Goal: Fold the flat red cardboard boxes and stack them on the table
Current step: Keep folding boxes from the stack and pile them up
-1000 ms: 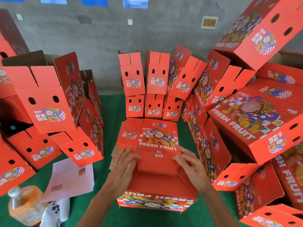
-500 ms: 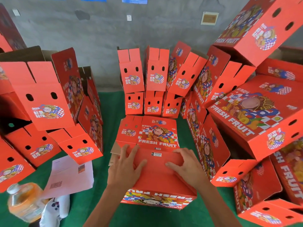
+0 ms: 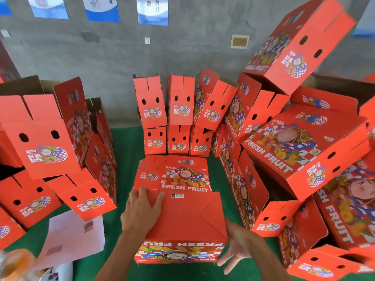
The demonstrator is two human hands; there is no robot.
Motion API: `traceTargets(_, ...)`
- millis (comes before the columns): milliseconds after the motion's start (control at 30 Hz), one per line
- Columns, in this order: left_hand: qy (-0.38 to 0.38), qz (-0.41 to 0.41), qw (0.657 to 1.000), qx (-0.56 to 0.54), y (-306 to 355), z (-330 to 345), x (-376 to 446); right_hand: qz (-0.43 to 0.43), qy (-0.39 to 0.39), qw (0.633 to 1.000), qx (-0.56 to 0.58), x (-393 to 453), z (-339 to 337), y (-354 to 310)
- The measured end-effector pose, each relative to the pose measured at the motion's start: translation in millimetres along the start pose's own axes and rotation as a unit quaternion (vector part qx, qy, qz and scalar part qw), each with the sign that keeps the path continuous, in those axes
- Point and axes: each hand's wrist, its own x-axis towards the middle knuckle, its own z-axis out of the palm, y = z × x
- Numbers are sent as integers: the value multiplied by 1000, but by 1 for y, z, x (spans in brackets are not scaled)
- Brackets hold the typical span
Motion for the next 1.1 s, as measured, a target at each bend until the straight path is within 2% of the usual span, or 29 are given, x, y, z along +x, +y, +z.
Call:
traceTargets(100,71,2,997,-42,7,-17,1,-93,14,996,8,-20,7,-14)
traceTargets(167,122,21,988,-89,13,-32,6,-163,40,985,-30,-40,15,-33)
traceTargets(233,165,41,976,-136,19,-50,12,-234,65,968,-60,-57,25,-62)
traceTargets(300,202,55,960,-185,22,-67,21,-269,110,955,-52,-72,39,-100)
traceTargets(367,239,71,937,-244,21,-84,27,-334,119,932,-69,-81,47,-125)
traceTargets(500,279,81,896,-336,6,-118,35,-341,122,916,-174,-92,53,-155)
traceTargets(567,292,94,881,-361,-4,-136,40,-403,121,887,-191,-106,62,-165)
traceTargets(633,292,108,870,-381,-13,-158,42,-502,118,827,-223,-118,81,-184)
traceTargets(733,269,167,864,-390,-18,-190,40,-630,133,714,-277,-133,128,-205)
traceTargets(867,198,221,870,-393,-10,-232,27,-728,201,558,-345,-149,204,-216)
traceTargets(1000,213,280,863,-362,-10,-297,16,-773,271,455,-351,-176,262,-232)
traceTargets(1100,181,330,850,-369,-11,-345,12,-778,314,398,-371,-205,292,-255)
